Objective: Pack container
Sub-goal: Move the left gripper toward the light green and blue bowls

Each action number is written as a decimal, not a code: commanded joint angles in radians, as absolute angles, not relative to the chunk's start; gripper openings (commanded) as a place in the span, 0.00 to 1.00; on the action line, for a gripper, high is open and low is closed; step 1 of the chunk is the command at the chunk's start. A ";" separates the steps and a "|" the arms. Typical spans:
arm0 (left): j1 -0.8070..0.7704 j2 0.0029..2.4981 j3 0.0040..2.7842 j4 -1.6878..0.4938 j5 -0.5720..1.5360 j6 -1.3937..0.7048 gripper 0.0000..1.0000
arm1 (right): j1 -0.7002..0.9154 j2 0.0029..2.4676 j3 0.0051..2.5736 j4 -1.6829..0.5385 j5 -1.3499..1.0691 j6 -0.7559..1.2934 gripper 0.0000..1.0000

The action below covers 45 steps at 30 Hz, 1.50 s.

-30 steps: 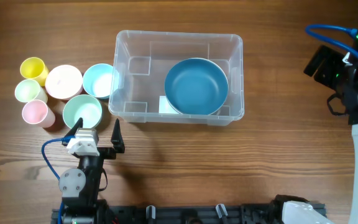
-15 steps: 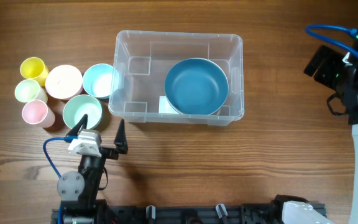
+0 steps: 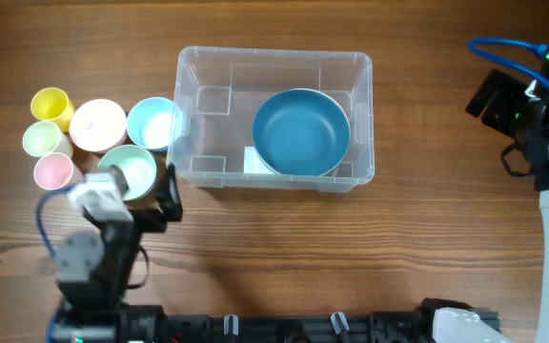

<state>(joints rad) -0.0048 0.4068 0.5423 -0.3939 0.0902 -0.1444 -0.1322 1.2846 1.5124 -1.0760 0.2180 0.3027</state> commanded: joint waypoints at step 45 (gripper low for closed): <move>0.237 1.182 0.950 -0.990 -0.142 -0.975 1.00 | -0.135 1.286 1.512 -1.074 0.216 0.317 1.00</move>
